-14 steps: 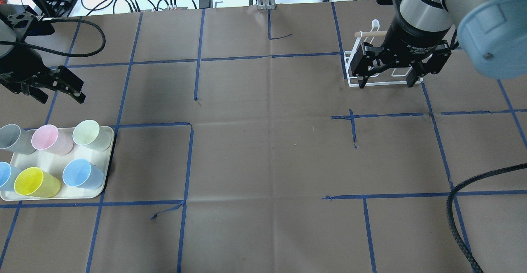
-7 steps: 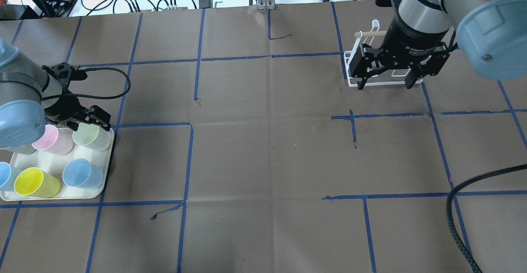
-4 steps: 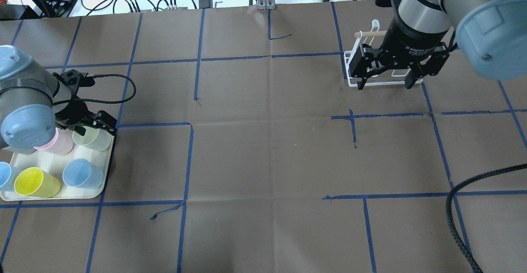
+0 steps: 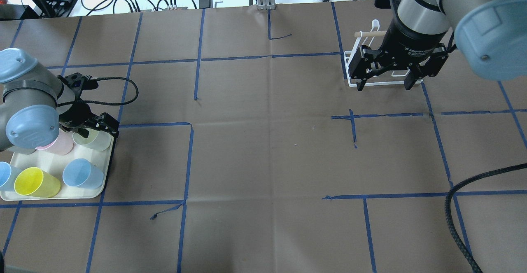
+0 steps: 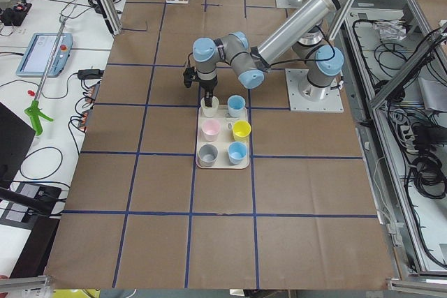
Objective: Transfer IKEA cup to right arm and place on rack
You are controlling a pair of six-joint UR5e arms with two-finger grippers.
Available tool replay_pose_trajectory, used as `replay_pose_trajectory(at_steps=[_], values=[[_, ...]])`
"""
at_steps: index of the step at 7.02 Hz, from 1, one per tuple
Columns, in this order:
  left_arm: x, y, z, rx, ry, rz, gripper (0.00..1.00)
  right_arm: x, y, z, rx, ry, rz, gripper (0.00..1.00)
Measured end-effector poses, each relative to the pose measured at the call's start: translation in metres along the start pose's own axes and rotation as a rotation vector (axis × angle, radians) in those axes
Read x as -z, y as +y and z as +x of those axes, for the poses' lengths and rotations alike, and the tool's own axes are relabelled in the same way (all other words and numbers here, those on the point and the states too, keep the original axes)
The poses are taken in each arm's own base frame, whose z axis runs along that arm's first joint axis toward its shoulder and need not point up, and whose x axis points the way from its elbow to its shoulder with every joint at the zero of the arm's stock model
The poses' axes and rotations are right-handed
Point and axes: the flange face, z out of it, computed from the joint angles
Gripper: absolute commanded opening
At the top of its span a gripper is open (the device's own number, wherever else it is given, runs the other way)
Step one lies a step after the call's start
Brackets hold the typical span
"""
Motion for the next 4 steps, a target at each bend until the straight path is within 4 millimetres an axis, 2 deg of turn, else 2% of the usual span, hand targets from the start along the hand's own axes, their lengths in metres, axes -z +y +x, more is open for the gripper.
replay_pose_trajectory(at_steps=[1,2,4], values=[[0.0,-0.0002,-0.0005,-0.002,-0.002,-0.001,0.07,0.0003,0.0001,-0.0001,-0.001,-0.001,0.001,1.0],[0.0,0.0001,-0.0022,-0.004,-0.017,-0.008,0.0,0.0007,0.0,-0.0002,-0.001,-0.002,0.003,1.0],[0.0,0.002,-0.0068,-0.004,-0.058,-0.031,0.0,0.001,-0.0004,-0.0002,-0.001,-0.002,0.005,1.0]])
